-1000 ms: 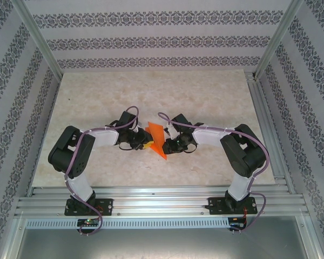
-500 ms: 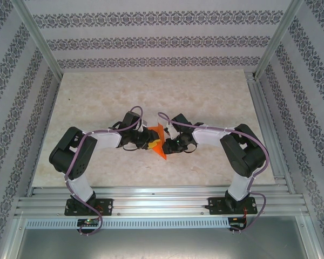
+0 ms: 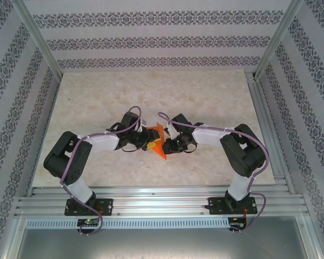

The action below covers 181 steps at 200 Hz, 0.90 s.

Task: Fold a paper plane with a square sheet of paper (fold left side to right side)
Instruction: Fourth fold the wing at the center of the table.

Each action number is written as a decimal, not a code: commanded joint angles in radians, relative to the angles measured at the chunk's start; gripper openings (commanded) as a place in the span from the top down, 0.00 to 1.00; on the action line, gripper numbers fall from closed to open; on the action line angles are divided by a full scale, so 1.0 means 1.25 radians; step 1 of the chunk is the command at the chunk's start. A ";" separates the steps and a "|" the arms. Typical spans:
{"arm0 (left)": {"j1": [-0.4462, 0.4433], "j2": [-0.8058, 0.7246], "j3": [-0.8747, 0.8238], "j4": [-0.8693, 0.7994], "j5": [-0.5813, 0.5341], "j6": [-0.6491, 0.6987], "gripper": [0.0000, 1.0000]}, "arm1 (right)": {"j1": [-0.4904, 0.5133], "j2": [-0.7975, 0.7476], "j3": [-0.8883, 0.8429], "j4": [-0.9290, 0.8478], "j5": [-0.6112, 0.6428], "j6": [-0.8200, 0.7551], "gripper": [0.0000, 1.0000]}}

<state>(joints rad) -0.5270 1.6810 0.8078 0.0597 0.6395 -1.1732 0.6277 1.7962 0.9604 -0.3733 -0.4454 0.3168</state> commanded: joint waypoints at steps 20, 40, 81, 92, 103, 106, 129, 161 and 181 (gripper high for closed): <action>-0.016 -0.017 0.013 -0.002 -0.018 0.010 0.47 | 0.011 0.039 -0.002 0.015 -0.003 0.005 0.73; -0.017 -0.016 0.015 -0.018 -0.026 0.018 0.44 | 0.010 0.038 -0.004 0.015 -0.003 0.006 0.73; -0.019 -0.027 0.029 -0.045 -0.041 0.032 0.40 | 0.010 0.039 -0.005 0.016 -0.003 0.005 0.73; -0.021 -0.024 0.032 -0.050 -0.043 0.036 0.40 | 0.010 0.039 -0.004 0.015 -0.003 0.005 0.73; -0.022 -0.023 0.030 -0.044 -0.042 0.034 0.40 | 0.010 0.037 -0.004 0.015 -0.003 0.005 0.73; -0.022 -0.022 0.030 -0.041 -0.042 0.033 0.39 | 0.010 0.037 -0.004 0.015 -0.002 0.005 0.73; -0.025 -0.020 0.033 -0.032 -0.043 0.035 0.39 | 0.010 0.037 -0.004 0.014 -0.003 0.004 0.73; -0.030 -0.022 0.055 -0.058 -0.052 0.064 0.37 | 0.010 0.038 -0.004 0.013 -0.003 0.003 0.73; -0.031 -0.010 0.062 -0.088 -0.065 0.086 0.38 | 0.010 0.038 -0.004 0.012 -0.004 0.003 0.73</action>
<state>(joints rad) -0.5526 1.6791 0.8452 0.0002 0.5884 -1.1301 0.6277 1.7962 0.9604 -0.3733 -0.4458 0.3172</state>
